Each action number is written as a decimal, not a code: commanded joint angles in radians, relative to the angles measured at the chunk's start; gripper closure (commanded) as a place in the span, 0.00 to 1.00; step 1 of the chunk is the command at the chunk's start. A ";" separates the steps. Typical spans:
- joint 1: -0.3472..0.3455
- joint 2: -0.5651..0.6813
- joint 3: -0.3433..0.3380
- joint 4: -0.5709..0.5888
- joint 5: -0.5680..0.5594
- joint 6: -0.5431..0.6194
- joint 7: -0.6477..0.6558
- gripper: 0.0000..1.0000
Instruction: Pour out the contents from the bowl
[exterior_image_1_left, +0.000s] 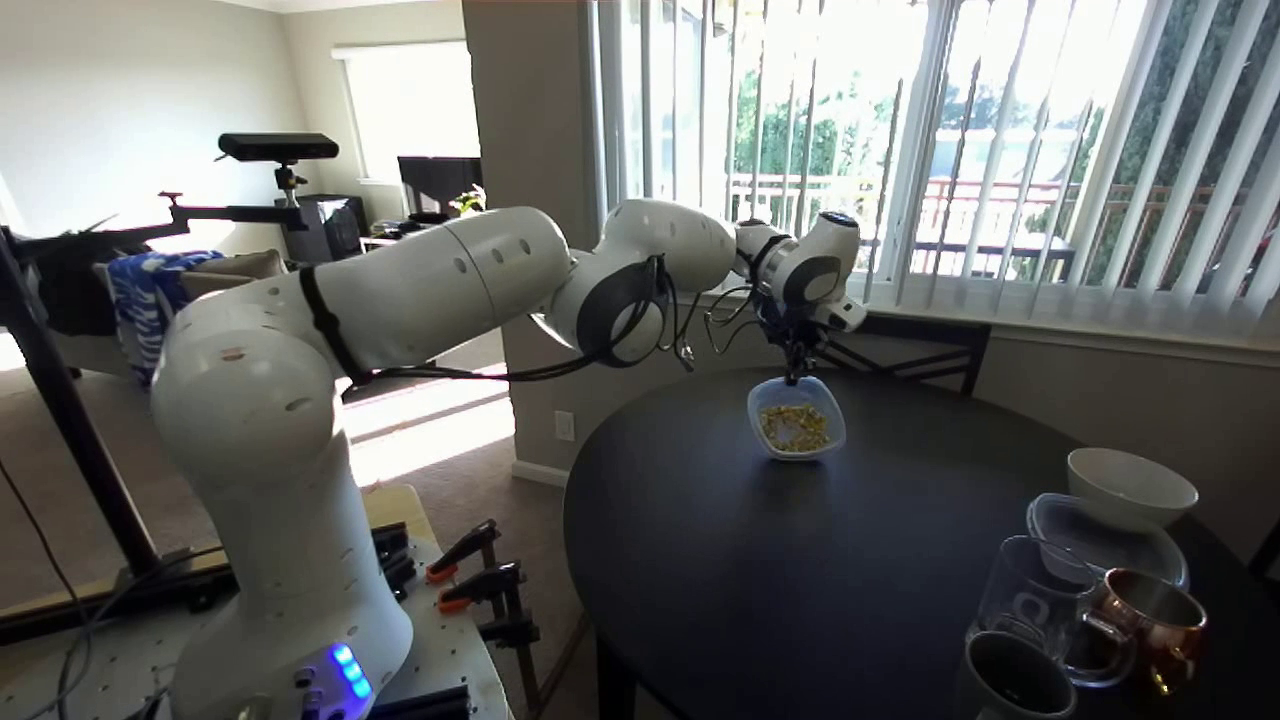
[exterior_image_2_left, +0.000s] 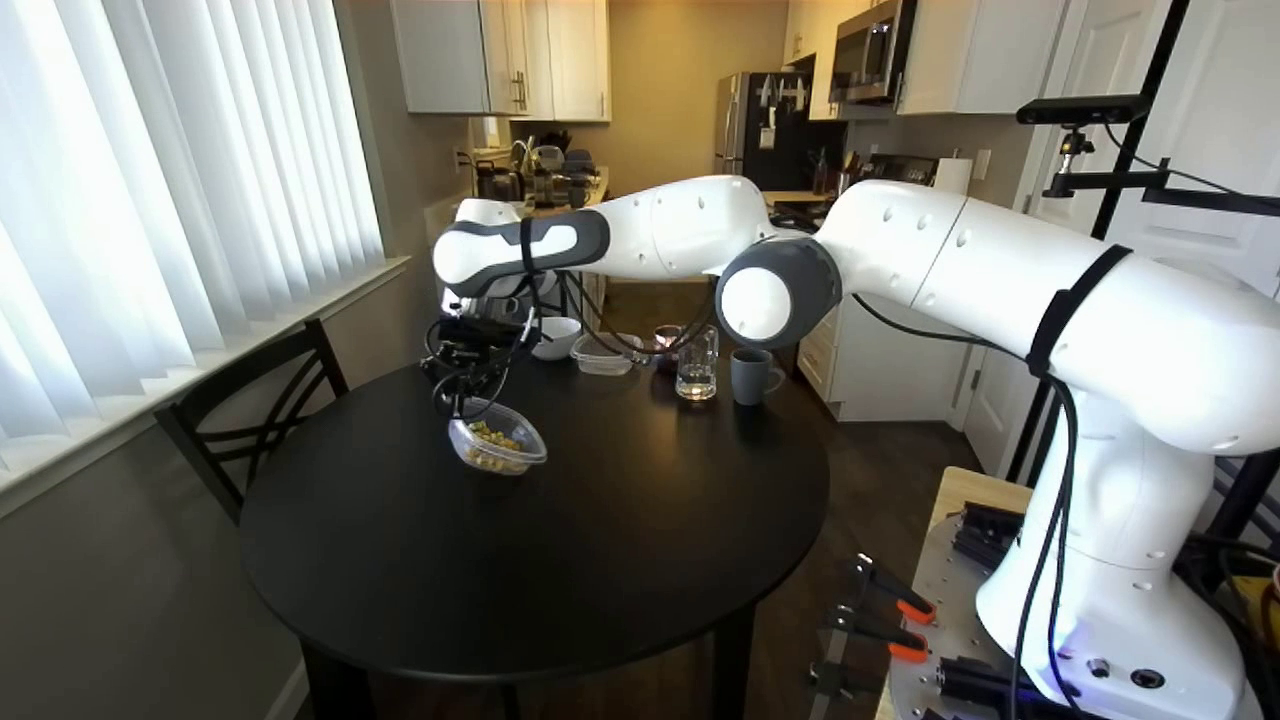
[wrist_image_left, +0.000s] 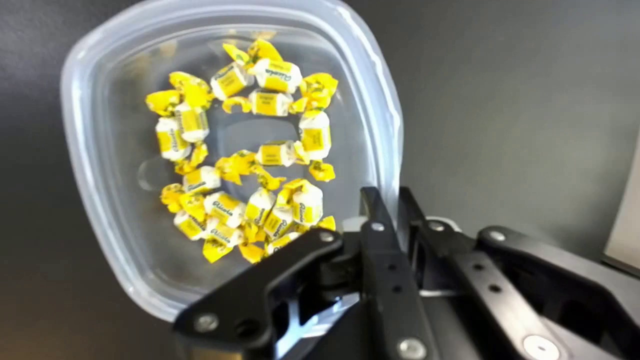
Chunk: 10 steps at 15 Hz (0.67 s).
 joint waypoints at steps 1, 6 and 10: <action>-0.104 -0.029 0.088 0.023 0.100 0.027 -0.104 1.00; -0.207 0.073 0.207 0.185 0.231 0.006 -0.245 0.98; -0.244 0.099 0.307 0.170 0.326 0.037 -0.396 0.98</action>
